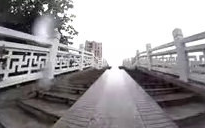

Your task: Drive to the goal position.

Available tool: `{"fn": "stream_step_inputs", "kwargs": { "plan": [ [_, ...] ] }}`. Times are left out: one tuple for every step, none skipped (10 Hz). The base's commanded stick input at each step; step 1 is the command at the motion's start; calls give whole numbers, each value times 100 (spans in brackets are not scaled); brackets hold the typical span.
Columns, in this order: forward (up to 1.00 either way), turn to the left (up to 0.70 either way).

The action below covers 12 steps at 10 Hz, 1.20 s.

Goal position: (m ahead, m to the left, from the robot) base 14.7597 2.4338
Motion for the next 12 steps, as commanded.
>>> {"fn": "stream_step_inputs", "kwargs": {
  "plan": [
    [60, 0],
    [60, 0],
    [60, 0],
    [60, 0],
    [60, 0],
    [60, 0],
    [60, 0],
    [60, 0],
    [60, -1],
    [60, -3],
    [60, -14],
    [60, -14]
  ]
}}
